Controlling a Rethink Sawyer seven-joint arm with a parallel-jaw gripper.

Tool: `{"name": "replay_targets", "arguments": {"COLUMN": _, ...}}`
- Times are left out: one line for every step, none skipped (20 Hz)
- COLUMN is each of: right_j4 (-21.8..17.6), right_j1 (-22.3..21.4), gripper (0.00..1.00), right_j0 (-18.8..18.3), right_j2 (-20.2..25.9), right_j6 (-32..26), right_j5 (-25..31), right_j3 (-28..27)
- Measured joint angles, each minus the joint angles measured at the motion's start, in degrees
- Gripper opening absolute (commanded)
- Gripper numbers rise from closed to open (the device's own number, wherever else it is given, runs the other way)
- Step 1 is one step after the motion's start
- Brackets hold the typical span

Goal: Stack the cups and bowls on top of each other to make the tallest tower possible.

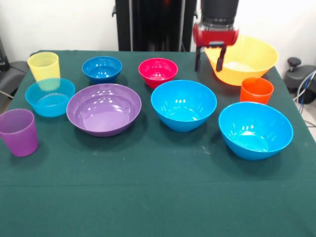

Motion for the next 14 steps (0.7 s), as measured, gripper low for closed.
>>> {"name": "replay_targets", "arguments": {"right_j4": -0.46, "right_j1": 1.57, "gripper": 1.0, "right_j0": -0.25, "right_j2": -0.03, "right_j6": 0.0, "right_j5": -0.75, "right_j3": 0.0}}
{"name": "replay_targets", "arguments": {"right_j4": -0.88, "right_j1": 2.74, "gripper": 1.0, "right_j0": -0.37, "right_j2": -0.09, "right_j6": 0.0, "right_j5": -1.27, "right_j3": -0.01}}
{"name": "replay_targets", "arguments": {"right_j4": -1.28, "right_j1": 3.8, "gripper": 1.0, "right_j0": -0.4, "right_j2": -0.2, "right_j6": 0.0, "right_j5": -1.76, "right_j3": -0.01}}
{"name": "replay_targets", "arguments": {"right_j4": -1.58, "right_j1": 4.54, "gripper": 1.0, "right_j0": -0.37, "right_j2": -0.28, "right_j6": 0.0, "right_j5": -2.13, "right_j3": 0.02}}
{"name": "replay_targets", "arguments": {"right_j4": -2.02, "right_j1": 5.4, "gripper": 1.0, "right_j0": -0.35, "right_j2": -0.35, "right_j6": 0.0, "right_j5": -2.59, "right_j3": 0.17}}
{"name": "replay_targets", "arguments": {"right_j4": -2.29, "right_j1": 5.79, "gripper": 1.0, "right_j0": -0.36, "right_j2": -0.37, "right_j6": 0.0, "right_j5": -2.84, "right_j3": 0.39}}
{"name": "replay_targets", "arguments": {"right_j4": -2.7, "right_j1": 6.1, "gripper": 1.0, "right_j0": -0.36, "right_j2": -0.4, "right_j6": 0.11, "right_j5": -3.24, "right_j3": 0.89}}
{"name": "replay_targets", "arguments": {"right_j4": -2.99, "right_j1": 6.11, "gripper": 1.0, "right_j0": -0.35, "right_j2": -0.41, "right_j6": 0.2, "right_j5": -3.49, "right_j3": 1.33}}
{"name": "replay_targets", "arguments": {"right_j4": -3.39, "right_j1": 5.88, "gripper": 1.0, "right_j0": -0.36, "right_j2": -0.42, "right_j6": 0.36, "right_j5": -3.83, "right_j3": 2.13}}
{"name": "replay_targets", "arguments": {"right_j4": -3.66, "right_j1": 5.6, "gripper": 1.0, "right_j0": -0.36, "right_j2": -0.44, "right_j6": 0.51, "right_j5": -4.02, "right_j3": 2.76}}
{"name": "replay_targets", "arguments": {"right_j4": -4.04, "right_j1": 5.03, "gripper": 1.0, "right_j0": -0.35, "right_j2": -0.45, "right_j6": 0.8, "right_j5": -4.31, "right_j3": 3.8}}
{"name": "replay_targets", "arguments": {"right_j4": -4.26, "right_j1": 4.55, "gripper": 1.0, "right_j0": -0.35, "right_j2": -0.45, "right_j6": 1.01, "right_j5": -4.5, "right_j3": 4.56}}
{"name": "replay_targets", "arguments": {"right_j4": -4.57, "right_j1": 3.78, "gripper": 1.0, "right_j0": -0.34, "right_j2": -0.49, "right_j6": 1.37, "right_j5": -4.72, "right_j3": 5.69}}
{"name": "replay_targets", "arguments": {"right_j4": -4.78, "right_j1": 3.27, "gripper": 1.0, "right_j0": -0.36, "right_j2": -0.52, "right_j6": 1.62, "right_j5": -4.84, "right_j3": 6.43}}
